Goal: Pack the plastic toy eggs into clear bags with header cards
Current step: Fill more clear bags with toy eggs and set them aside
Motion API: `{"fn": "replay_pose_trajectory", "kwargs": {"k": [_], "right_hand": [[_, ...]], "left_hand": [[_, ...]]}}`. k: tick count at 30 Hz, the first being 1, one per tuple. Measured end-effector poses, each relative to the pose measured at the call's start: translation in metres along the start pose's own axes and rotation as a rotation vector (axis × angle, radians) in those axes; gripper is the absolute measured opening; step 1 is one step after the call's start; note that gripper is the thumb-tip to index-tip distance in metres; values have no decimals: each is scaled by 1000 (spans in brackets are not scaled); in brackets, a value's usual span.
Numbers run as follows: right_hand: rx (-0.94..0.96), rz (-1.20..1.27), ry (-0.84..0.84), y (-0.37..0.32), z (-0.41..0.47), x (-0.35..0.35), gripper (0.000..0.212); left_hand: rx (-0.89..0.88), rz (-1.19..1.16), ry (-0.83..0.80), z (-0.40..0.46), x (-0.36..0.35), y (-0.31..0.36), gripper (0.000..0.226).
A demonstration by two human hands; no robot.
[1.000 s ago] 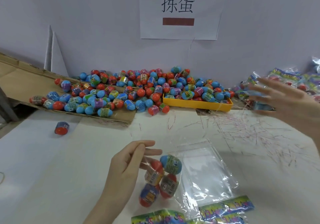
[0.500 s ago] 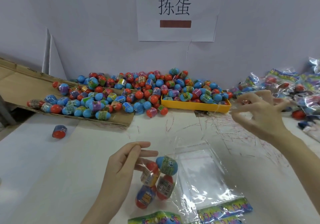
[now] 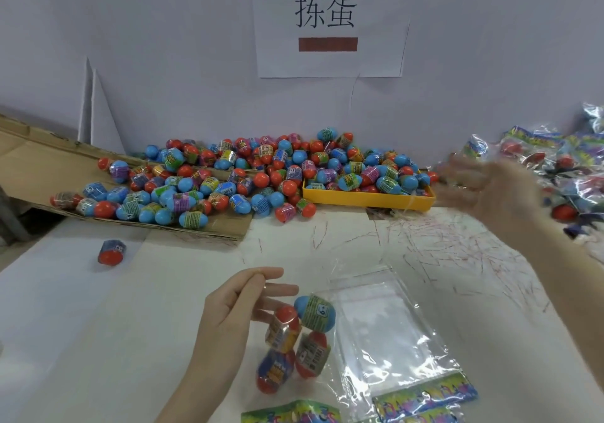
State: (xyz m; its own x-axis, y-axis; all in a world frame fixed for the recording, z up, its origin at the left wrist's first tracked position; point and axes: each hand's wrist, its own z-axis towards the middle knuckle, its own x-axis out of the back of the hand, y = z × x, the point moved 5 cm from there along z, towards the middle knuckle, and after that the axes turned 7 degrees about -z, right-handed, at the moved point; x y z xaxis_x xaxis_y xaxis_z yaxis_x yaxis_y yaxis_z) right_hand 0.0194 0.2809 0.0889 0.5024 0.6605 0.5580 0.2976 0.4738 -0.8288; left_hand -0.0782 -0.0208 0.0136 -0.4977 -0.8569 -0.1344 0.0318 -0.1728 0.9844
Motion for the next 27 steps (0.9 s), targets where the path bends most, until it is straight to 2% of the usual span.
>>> {"fn": "replay_pose_trajectory", "kwargs": {"k": [1, 2, 3, 4, 5, 6, 7, 9, 10, 12, 17, 22, 24, 27], "right_hand": [[-91, 60, 182, 12, -2, 6, 44], [-60, -129, 268, 2, -5, 2, 54], [-49, 55, 247, -6, -11, -2, 64], [29, 397, 73, -18, -17, -14, 58], [85, 567, 11, -30, -29, -25, 46], [93, 592, 44, -30, -35, -36, 38], [33, 585, -29, -27, -39, -55, 36], [-20, 263, -284, -17, -58, -102, 41], [-2, 194, -381, -18, -72, -123, 50], [-5, 246, -488, -17, -91, -147, 55], [-38, 414, -442, -17, -96, -157, 32], [-9, 418, -506, -22, -101, -158, 40], [0, 394, -471, -23, -100, -158, 31], [-18, 410, -412, -22, -98, -158, 22]], "left_hand": [[-2, -3, -2, 0, -1, 0, 32], [0, -9, -1, 1, -1, 1, 32], [5, -23, 7, 1, -1, 1, 32], [14, -46, 20, 2, -2, 0, 33], [33, -77, 35, 2, -2, -1, 33], [51, -104, 49, 2, -3, -2, 33], [64, -125, 58, 3, -3, -2, 33], [73, -148, 69, 3, -3, -2, 33], [73, -155, 76, 2, -3, -2, 33], [68, -163, 88, 0, -3, -2, 32], [110, -136, 54, -3, -4, -1, 20], [270, 31, -136, -9, -7, -9, 62], [263, 51, -136, -14, -9, -10, 65], [253, 44, -123, -16, -8, -12, 54]]}}
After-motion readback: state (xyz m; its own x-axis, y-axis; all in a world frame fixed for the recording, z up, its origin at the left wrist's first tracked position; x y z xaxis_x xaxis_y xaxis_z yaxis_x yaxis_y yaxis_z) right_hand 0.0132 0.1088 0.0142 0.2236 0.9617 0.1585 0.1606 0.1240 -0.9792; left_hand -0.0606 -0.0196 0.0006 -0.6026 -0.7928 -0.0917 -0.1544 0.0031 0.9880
